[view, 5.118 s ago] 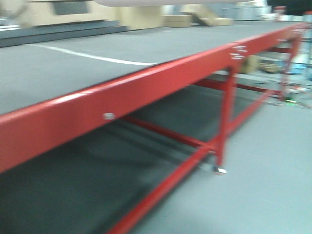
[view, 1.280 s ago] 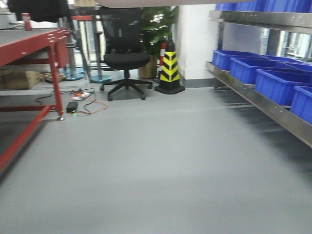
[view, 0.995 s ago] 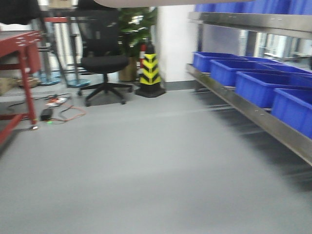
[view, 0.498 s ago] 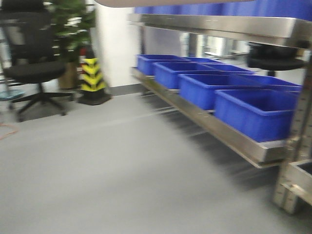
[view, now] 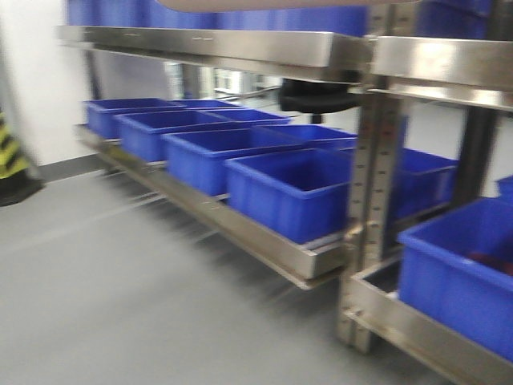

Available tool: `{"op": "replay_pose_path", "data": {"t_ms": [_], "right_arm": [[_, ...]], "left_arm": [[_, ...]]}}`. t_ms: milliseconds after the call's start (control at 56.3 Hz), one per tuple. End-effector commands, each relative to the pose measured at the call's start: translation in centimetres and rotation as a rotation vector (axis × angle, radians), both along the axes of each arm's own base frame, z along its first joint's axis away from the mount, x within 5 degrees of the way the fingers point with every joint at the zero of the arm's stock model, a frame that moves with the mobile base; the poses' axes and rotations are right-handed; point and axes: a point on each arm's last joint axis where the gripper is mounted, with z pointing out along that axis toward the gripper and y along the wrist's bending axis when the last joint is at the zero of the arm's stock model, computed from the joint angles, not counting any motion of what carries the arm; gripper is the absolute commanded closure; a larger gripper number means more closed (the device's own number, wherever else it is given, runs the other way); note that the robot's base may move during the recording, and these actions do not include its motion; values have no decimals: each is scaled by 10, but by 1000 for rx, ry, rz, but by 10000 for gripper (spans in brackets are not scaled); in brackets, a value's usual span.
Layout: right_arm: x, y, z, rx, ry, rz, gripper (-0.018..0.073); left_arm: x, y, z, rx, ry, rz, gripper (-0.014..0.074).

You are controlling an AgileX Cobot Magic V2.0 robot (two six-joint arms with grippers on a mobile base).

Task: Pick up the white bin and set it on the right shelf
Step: 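Carry the bin with both grippers while driving to the steel shelf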

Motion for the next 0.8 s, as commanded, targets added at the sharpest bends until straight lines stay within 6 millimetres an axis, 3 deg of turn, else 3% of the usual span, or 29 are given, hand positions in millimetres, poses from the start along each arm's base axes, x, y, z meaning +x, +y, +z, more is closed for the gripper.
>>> {"op": "replay_pose_path", "data": {"t_ms": [0, 782], "right_arm": [[-26, 20, 34, 41, -130, 161, 500], [-26, 20, 34, 41, -130, 161, 500]], "left_arm": [[-43, -18, 36, -75, -137, -265, 722], [-42, -18, 35, -75, -135, -263, 722]]}}
